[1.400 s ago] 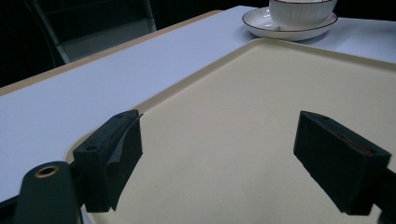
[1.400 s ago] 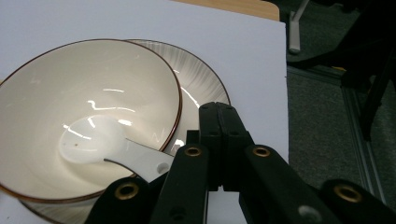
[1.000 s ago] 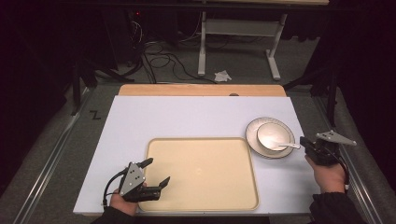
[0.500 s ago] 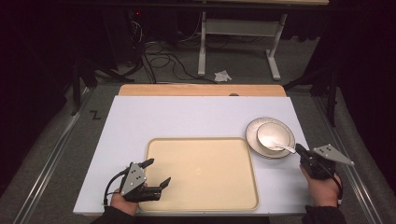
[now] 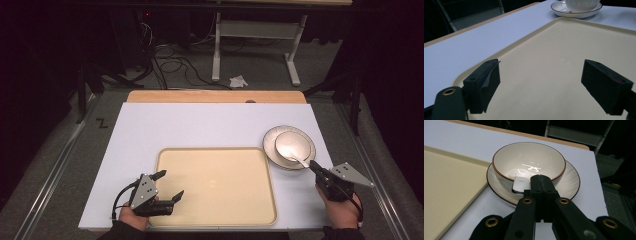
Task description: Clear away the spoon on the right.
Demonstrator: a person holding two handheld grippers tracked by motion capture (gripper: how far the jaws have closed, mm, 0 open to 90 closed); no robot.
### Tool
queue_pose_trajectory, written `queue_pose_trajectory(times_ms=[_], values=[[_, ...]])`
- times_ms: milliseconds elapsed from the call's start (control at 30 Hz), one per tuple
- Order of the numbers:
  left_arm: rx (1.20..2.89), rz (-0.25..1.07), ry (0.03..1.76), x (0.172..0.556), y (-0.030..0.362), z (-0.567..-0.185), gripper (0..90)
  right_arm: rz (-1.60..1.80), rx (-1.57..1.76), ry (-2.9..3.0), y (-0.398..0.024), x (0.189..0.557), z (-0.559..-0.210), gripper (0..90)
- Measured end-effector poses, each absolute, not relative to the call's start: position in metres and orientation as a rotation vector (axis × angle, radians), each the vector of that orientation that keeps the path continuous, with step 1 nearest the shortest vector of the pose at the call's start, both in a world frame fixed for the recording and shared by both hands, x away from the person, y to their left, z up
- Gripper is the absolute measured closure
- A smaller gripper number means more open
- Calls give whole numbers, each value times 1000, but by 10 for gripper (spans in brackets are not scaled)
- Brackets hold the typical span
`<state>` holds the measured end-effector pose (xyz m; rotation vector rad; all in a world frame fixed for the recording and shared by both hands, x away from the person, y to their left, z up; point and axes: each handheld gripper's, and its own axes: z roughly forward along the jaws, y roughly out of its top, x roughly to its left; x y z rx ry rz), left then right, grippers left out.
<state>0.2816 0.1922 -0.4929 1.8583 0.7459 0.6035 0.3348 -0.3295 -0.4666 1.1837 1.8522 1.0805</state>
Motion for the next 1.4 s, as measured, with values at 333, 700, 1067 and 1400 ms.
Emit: queue_pose_trajectory(times_ms=[333, 700, 1067, 1400], values=[[1860, 597, 741, 282, 192, -493, 159, 1101, 1174, 1863, -325, 332, -466, 900], [1861, 594, 739, 282, 192, -493, 159, 1105, 1160, 1891, -317, 330, -468, 900], [1868, 594, 737, 283, 191, -494, 159, 1217, 1212, 1793, -321, 325, -451, 734], [1872, 593, 738, 282, 191, -494, 159, 1323, 1323, 1716, -301, 331, -449, 490]])
